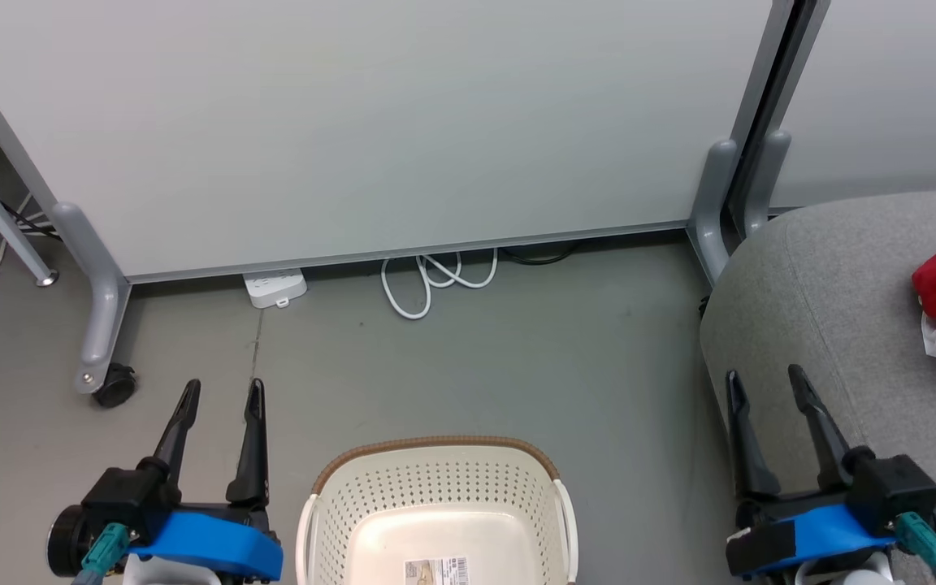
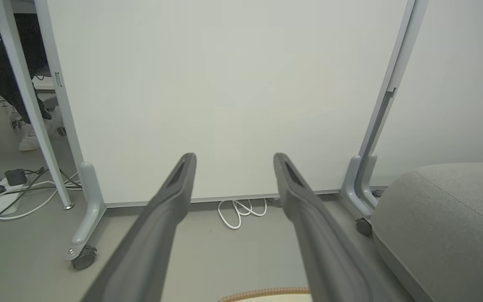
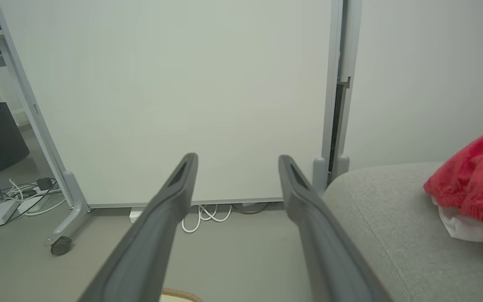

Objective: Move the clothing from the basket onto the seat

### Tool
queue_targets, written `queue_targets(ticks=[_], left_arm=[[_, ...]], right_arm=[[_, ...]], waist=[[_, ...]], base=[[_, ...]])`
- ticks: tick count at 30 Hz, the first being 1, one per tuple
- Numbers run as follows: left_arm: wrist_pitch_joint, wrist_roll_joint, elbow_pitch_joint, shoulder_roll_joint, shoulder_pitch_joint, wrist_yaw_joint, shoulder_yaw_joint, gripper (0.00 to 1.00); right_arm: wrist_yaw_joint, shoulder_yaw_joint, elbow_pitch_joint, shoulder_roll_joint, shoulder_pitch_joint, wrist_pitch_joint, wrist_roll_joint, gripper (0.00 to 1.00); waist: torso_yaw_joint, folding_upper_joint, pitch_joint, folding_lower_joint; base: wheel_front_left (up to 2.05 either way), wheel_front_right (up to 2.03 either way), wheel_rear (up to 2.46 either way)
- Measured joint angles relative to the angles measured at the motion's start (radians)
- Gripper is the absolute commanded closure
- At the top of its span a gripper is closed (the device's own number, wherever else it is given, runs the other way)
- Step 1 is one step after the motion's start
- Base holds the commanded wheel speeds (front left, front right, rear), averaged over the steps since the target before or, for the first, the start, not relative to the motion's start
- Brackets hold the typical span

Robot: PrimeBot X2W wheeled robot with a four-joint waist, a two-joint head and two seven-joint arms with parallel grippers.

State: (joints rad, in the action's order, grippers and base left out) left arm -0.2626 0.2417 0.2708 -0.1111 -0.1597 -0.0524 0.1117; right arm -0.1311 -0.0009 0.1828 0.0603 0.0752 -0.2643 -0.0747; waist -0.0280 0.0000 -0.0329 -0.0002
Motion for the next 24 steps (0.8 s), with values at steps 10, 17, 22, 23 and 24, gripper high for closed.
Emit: queue_targets(ticks=[10,17,22,23,24], left_arm=[[0.0,-0.038,0.017,0.034,0.044,-0.039,-0.041,0.0],[0.0,-0.046,0.025,0.05,0.06,-0.056,-0.057,0.0],[0.0,-0.052,0.031,0.055,0.066,-0.062,-0.07,0.0],[0.0,-0.055,0.033,0.056,0.067,-0.062,-0.071,0.0],[0.0,-0.058,0.035,0.057,0.068,-0.062,-0.072,0.0]], right_arm=[[0.0,0.007,0.033,-0.007,-0.064,0.0,-0.017,0.0],[0.0,0.008,0.045,-0.008,-0.082,0.0,-0.032,0.0],[0.0,0.011,0.051,-0.008,-0.086,0.0,-0.041,0.0],[0.0,0.011,0.052,-0.008,-0.086,0.0,-0.041,0.0],[0.0,0.011,0.053,-0.008,-0.086,0.0,-0.041,0.0]], waist=[[-0.017,0.0,0.037,0.0001],[-0.024,0.0,0.048,0.0002],[-0.025,0.0,0.054,0.0002],[-0.025,0.0,0.055,0.0002],[-0.025,0.0,0.056,0.0002]], base=[[0.0,0.0,0.0],[0.0,0.0,0.0],[0.0,0.0,0.0],[0.0,0.0,0.0],[0.0,0.0,0.0]])
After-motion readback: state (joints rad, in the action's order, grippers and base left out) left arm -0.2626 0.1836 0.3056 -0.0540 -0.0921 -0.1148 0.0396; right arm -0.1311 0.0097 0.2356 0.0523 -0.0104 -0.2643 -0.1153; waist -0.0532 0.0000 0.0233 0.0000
